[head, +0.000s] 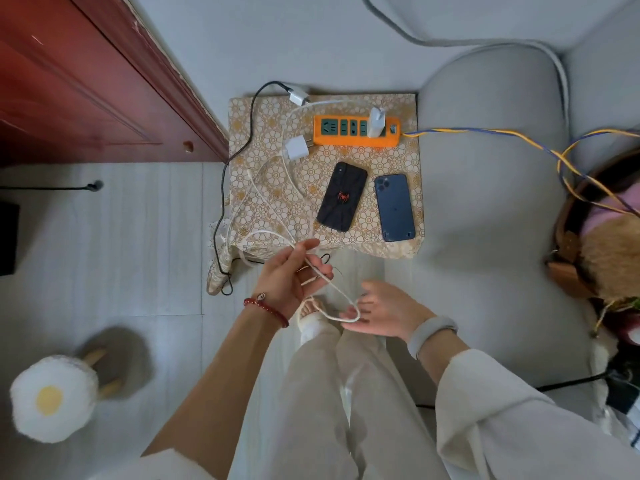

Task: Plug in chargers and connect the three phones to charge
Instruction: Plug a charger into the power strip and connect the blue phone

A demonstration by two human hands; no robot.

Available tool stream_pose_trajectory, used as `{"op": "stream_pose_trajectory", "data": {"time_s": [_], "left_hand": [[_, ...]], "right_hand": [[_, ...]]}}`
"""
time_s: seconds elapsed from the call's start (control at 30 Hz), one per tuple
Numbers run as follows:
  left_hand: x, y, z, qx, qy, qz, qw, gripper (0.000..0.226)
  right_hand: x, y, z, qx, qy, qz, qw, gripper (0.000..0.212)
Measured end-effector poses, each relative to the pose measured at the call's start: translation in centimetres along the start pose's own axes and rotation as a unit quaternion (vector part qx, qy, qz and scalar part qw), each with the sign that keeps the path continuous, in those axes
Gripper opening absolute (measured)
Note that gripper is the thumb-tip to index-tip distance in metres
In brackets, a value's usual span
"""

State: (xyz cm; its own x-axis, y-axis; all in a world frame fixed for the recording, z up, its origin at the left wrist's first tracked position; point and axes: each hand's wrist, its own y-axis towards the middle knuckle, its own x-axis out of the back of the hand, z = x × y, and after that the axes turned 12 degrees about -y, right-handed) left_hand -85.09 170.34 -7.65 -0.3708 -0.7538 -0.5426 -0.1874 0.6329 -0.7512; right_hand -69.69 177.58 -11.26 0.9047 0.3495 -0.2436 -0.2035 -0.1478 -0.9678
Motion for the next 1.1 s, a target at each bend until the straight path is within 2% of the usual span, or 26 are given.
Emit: {"op": "stream_pose_trajectory", "data": {"time_s": [0.07,0.1,0.17,0.23,0.3,0.37,0.43,0.57,0.63,0.73,0.8,0.87,0.9,0.93,0.97,1.0,1.03,1.07,1.1], "left_hand": [[0.6,-0.3,0.0,0.029,0.014,-0.009,0.999,0.026],[1.1,-0.4,0.2,0.045,0.021,-0.027,0.998,0.026],[2.6,-0.6,0.3,0.065,0.05,-0.087,0.993,0.021],[4.0,-0.8,0.4,0.077,0.082,-0.136,0.984,0.017],[4.9,-0.9,0.5,0.081,0.108,-0.157,0.978,0.015],[5.4,-0.9,0.7,0.075,0.184,-0.167,0.966,0.013],[5.8,-0.6,0.8,0.053,0.297,-0.182,0.936,0.012],[7.3,0.0,0.6,-0.033,0.505,-0.257,0.823,0.025],[7.7,0.1,0.5,-0.031,0.539,-0.275,0.795,0.034],[6.6,0.4,0.8,-0.027,0.589,-0.244,0.77,0.045],[5.3,0.3,1.4,-0.116,0.581,-0.267,0.76,0.057],[3.6,0.2,1.9,-0.238,0.567,-0.273,0.74,0.053],[2.7,0.3,2.1,-0.247,0.545,-0.254,0.76,0.044],[1.6,0.5,1.9,-0.203,0.502,-0.228,0.809,0.035],[0.4,0.9,1.7,-0.109,0.408,-0.2,0.884,0.031],[-0.5,1.2,1.4,-0.017,0.269,-0.185,0.945,0.029],[-1.1,1.4,1.2,0.047,0.135,-0.184,0.972,0.026],[-1.1,1.8,1.2,0.063,0.069,-0.189,0.978,0.023],[-1.1,2.0,1.3,0.065,0.065,-0.181,0.979,0.022]], "right_hand": [[0.2,1.1,0.4,0.015,0.189,0.061,0.98,0.032],[0.6,1.4,1.0,0.024,0.258,0.048,0.965,0.032],[1.4,1.8,1.9,0.049,0.324,0.001,0.945,0.032],[2.0,1.2,2.4,0.053,0.32,-0.006,0.946,0.042],[1.8,0.3,2.6,0.057,0.255,0.033,0.965,0.032],[0.8,-0.1,2.3,0.086,0.18,0.061,0.978,0.032],[0.5,-0.2,2.5,0.12,0.171,0.048,0.977,0.03],[2.2,0.5,3.7,0.184,0.212,-0.052,0.958,0.024],[2.9,-0.2,3.9,0.226,0.131,-0.084,0.962,0.02],[2.3,-2.2,3.1,0.294,-0.118,-0.113,0.942,0.013],[1.5,-3.0,1.9,0.325,-0.246,-0.103,0.907,0.015],[0.8,-3.6,0.8,0.332,-0.335,-0.075,0.879,0.018],[0.6,-3.6,0.3,0.333,-0.368,-0.056,0.866,0.02],[0.5,-3.6,-0.1,0.331,-0.403,-0.04,0.852,0.021],[0.3,-3.6,-0.4,0.325,-0.442,-0.028,0.836,0.022],[0.3,-3.4,-0.7,0.313,-0.484,-0.021,0.817,0.022],[0.2,-3.2,-1.0,0.302,-0.518,-0.016,0.8,0.021],[0.4,-3.0,-1.1,0.293,-0.54,-0.015,0.789,0.02],[0.6,-2.7,-1.1,0.282,-0.544,-0.017,0.79,0.022]]}}
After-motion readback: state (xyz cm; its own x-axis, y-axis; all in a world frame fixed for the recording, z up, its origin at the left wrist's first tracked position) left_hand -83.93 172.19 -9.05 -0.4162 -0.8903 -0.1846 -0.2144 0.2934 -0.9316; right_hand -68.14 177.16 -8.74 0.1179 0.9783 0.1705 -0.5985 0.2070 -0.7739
